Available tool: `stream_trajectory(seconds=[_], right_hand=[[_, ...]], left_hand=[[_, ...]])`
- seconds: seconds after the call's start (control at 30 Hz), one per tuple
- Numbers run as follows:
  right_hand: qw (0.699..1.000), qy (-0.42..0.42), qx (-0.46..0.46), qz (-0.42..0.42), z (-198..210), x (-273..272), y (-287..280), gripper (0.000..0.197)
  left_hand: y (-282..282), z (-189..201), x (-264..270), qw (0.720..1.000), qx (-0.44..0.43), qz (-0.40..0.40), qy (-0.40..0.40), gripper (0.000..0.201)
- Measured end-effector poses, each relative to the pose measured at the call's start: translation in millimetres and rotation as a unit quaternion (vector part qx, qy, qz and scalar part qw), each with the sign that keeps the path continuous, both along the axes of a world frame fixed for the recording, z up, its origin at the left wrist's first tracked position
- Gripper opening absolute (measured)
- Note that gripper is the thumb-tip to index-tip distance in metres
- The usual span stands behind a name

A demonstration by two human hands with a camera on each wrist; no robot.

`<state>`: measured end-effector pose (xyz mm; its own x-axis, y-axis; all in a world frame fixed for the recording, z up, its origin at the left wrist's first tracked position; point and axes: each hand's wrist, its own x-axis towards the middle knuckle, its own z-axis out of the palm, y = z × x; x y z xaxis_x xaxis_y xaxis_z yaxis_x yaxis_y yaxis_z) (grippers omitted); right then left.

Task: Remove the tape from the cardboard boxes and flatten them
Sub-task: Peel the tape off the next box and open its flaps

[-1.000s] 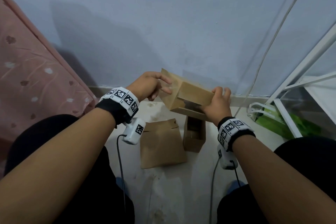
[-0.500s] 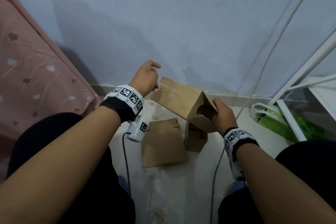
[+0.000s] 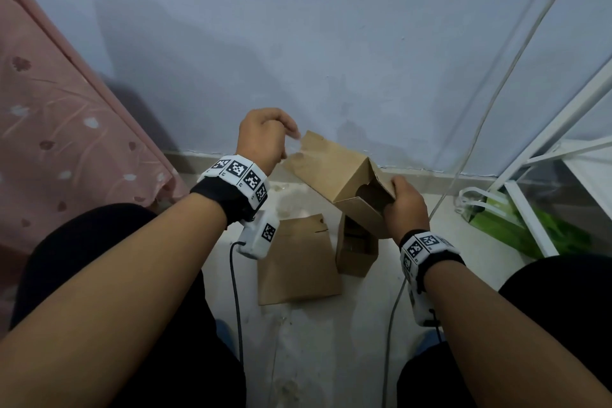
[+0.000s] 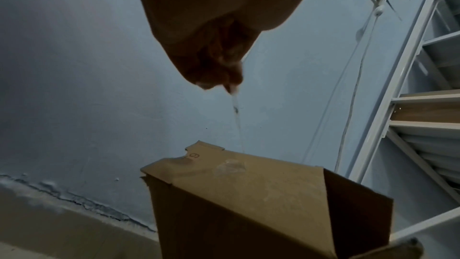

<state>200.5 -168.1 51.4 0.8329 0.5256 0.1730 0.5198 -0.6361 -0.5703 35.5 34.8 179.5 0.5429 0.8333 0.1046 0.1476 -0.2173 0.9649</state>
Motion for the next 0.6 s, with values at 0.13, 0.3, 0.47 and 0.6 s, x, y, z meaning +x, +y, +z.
stream_trajectory(seconds=[0.13, 0.3, 0.47, 0.6], right_hand=[[0.999, -0.015, 0.034, -0.024, -2, 3, 0, 0.026], [0.998, -0.024, 0.05, -0.023, -2, -1, 4, 0.03], [0.988, -0.044, 0.141, 0.048, 8, -2, 1, 0.039], [0.982, -0.053, 0.163, 0.073, 17, -10, 6, 0.048]], left_hand=[[-5, 3, -3, 0.997, 0.024, -0.063, 0.038, 0.027], [6, -4, 3, 0.97, 0.084, -0.083, 0.213, 0.029], [6, -14, 2, 0.96, 0.106, -0.094, 0.243, 0.056], [9, -4, -1, 0.97, 0.099, -0.081, 0.205, 0.059]])
